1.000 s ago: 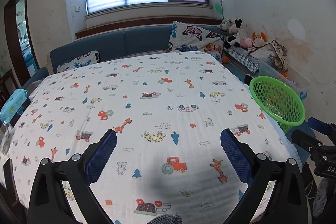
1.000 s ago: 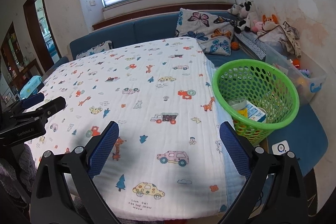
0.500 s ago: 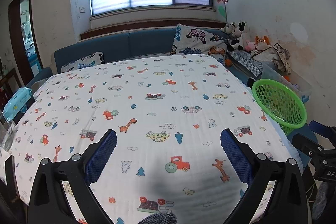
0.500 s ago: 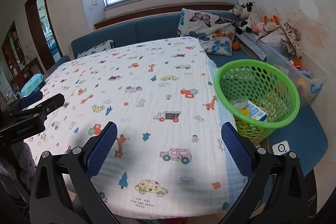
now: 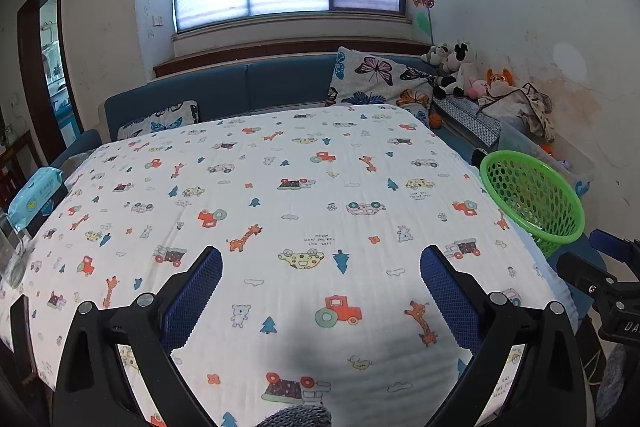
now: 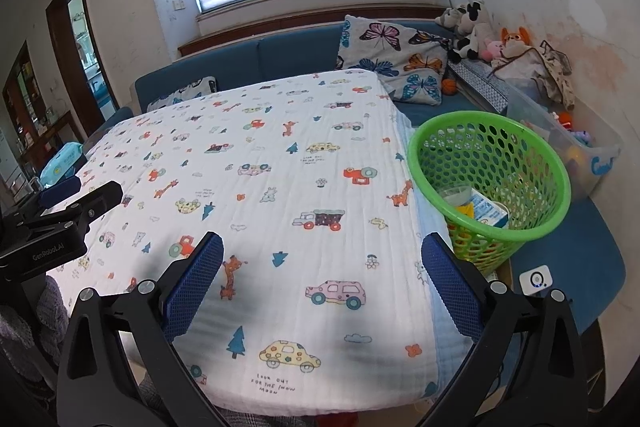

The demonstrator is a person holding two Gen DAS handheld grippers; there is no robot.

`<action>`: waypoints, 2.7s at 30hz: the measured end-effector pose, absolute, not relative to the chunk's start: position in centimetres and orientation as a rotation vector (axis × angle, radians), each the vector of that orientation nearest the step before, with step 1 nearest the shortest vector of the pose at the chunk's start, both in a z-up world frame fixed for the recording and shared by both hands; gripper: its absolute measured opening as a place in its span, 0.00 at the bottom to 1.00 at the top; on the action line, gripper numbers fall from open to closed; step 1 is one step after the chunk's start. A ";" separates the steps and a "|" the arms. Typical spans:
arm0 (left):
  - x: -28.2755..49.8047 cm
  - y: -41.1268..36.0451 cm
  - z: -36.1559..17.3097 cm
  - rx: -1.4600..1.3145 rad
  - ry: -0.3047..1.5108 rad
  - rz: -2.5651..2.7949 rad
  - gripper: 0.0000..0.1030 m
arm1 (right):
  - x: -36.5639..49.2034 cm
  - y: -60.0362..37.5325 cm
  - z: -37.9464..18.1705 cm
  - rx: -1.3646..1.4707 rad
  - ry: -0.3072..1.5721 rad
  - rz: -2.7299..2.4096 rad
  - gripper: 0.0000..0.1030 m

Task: Collect trash

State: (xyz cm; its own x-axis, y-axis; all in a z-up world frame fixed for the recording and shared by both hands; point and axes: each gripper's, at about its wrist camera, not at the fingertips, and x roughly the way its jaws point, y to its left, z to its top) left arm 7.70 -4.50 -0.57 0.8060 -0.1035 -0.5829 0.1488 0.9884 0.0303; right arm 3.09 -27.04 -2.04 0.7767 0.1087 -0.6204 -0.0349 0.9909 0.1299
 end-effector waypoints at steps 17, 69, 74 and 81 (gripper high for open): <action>7.5 -4.6 -0.6 0.076 0.618 -0.137 0.93 | 3.0 -27.0 -1.9 0.119 0.675 0.079 0.96; 7.3 -5.2 -1.0 0.081 0.625 -0.142 0.93 | 3.2 -26.8 -2.1 0.132 0.687 0.088 0.96; 7.2 -5.3 -1.1 0.081 0.626 -0.143 0.93 | 3.2 -26.8 -2.1 0.132 0.686 0.088 0.96; 7.2 -5.4 -1.1 0.083 0.625 -0.143 0.93 | 3.2 -26.8 -2.2 0.132 0.687 0.089 0.96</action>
